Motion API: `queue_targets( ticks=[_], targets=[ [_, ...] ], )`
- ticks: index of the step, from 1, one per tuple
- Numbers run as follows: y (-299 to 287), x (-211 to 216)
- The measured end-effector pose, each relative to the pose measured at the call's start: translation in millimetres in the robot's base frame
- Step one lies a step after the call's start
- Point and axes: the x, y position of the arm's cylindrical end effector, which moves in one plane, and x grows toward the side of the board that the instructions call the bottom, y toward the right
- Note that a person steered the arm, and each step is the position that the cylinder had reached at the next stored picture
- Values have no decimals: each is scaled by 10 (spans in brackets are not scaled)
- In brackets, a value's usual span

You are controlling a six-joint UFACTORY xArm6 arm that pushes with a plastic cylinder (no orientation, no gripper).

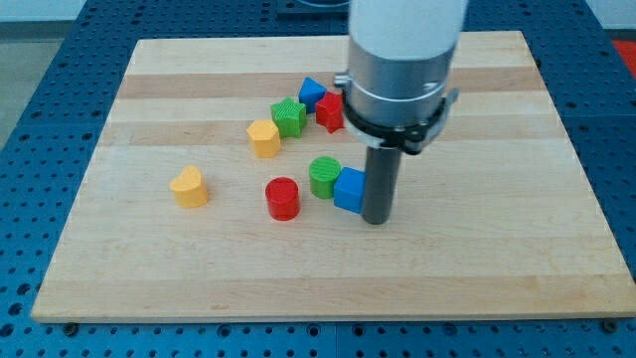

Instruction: Push the blue cube along with the green circle towards top

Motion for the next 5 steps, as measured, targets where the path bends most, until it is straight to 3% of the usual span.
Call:
queue_targets(
  ticks=[3,5],
  targets=[
    [-261,-235],
    [-468,-176]
  ],
)
